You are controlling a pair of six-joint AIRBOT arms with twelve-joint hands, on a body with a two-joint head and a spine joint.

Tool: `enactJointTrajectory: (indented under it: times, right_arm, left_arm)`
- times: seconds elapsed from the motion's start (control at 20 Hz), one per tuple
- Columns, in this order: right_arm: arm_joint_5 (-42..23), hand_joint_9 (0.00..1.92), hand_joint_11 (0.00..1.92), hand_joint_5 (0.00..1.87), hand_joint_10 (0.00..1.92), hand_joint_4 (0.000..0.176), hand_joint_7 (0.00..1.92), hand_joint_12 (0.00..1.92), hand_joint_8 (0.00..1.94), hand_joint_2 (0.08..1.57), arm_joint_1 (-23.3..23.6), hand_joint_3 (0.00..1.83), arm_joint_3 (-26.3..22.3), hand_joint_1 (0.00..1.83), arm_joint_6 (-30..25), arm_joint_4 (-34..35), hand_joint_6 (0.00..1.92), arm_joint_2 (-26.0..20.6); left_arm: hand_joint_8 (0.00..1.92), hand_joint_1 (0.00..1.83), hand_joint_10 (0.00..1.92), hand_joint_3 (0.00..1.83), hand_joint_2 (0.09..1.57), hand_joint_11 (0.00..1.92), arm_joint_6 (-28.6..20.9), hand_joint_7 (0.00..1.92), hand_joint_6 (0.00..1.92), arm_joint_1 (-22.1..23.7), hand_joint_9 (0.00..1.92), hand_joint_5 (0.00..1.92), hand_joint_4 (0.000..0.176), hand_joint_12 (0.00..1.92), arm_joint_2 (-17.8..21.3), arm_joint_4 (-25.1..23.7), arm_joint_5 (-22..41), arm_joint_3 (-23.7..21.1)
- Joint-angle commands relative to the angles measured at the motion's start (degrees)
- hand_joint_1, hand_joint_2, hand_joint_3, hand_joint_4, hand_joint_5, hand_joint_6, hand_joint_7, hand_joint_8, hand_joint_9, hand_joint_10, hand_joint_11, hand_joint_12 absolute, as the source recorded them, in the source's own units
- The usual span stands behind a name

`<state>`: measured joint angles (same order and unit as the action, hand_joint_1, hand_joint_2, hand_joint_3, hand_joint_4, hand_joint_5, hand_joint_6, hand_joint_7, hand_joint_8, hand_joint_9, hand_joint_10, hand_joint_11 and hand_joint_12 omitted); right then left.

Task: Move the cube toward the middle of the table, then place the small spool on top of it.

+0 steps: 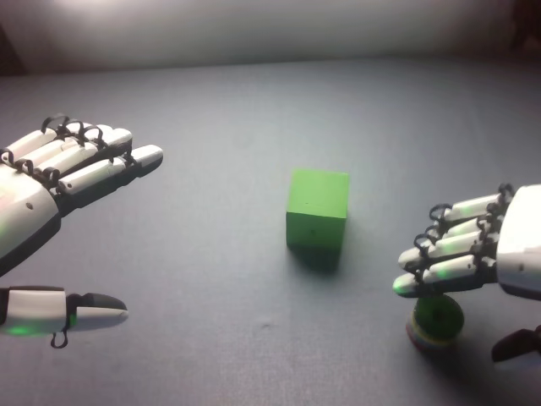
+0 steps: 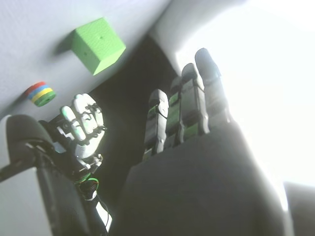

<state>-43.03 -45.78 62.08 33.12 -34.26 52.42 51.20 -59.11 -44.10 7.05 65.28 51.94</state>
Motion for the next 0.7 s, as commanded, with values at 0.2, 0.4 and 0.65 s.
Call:
enactJointTrajectory:
  times: [0.2,0.4,0.65]
  right_arm:
    - [-2.3,0.66,0.32,0.52,0.00,0.036,0.46,0.74,0.00,0.95,1.4,0.01,1.5,1.03,-0.3,0.4,0.00,2.4]
    - [-2.1,0.62,0.25,0.53,0.00,0.043,0.48,0.80,0.01,1.01,1.9,0.00,1.9,1.03,-0.3,-0.1,0.00,3.4]
    - [-2.0,0.90,0.50,0.76,0.09,0.000,0.72,1.14,0.02,1.05,2.2,0.00,2.3,1.19,-0.3,-0.3,0.01,4.2]
  left_arm:
    - [0.00,0.75,0.00,0.00,0.91,0.01,0.0,0.09,0.01,-0.2,0.07,0.10,0.124,0.24,0.6,0.7,8.0,-0.5]
    - [0.00,0.75,0.00,0.00,0.90,0.00,0.0,0.11,0.00,-0.4,0.11,0.10,0.127,0.41,0.5,0.9,7.9,-0.5]
    - [0.00,0.75,0.00,0.00,0.90,0.00,-0.1,0.12,0.00,-0.6,0.13,0.12,0.126,0.50,0.3,1.0,7.9,-0.5]
